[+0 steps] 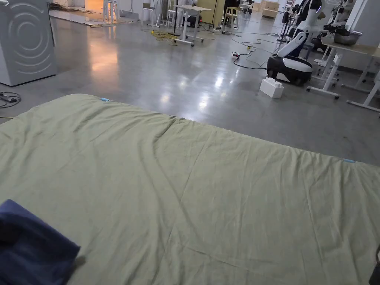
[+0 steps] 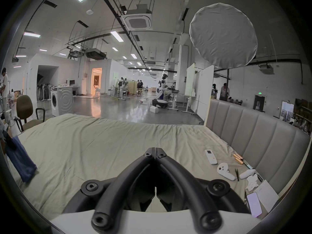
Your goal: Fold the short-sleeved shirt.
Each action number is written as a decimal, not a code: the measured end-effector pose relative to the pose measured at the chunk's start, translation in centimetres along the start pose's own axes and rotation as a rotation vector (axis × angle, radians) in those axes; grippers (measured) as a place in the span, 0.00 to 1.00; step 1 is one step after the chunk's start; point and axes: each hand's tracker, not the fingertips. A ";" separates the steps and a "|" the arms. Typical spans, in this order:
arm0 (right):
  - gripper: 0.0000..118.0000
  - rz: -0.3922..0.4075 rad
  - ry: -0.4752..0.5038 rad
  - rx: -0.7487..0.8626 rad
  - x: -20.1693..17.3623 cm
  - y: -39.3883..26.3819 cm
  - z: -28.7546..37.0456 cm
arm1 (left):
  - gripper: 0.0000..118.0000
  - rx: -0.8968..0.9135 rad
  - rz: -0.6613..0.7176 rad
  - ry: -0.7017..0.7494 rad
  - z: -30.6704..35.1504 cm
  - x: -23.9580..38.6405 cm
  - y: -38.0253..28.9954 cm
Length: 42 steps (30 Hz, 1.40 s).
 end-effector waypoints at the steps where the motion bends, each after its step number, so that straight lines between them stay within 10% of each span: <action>1: 0.01 0.000 -0.010 -0.005 0.2 -0.2 0.1 | 0.18 -0.002 -0.003 0.047 0.3 -2.8 1.4; 8: 0.01 0.009 -0.024 -0.049 0.5 -1.8 0.3 | 0.21 -0.031 -0.036 0.346 1.2 -3.6 2.6; 14: 0.01 0.011 -0.013 -0.089 0.4 -2.7 0.3 | 0.54 -0.005 -0.089 0.590 1.2 0.9 0.6; 21: 0.01 0.001 0.008 -0.113 0.3 -3.2 0.3 | 0.55 0.124 -0.276 0.777 2.3 6.4 0.8; 42: 0.00 -0.020 0.029 0.018 -2.0 -3.4 0.8 | 0.54 0.775 -0.624 0.391 -13.4 27.8 -15.0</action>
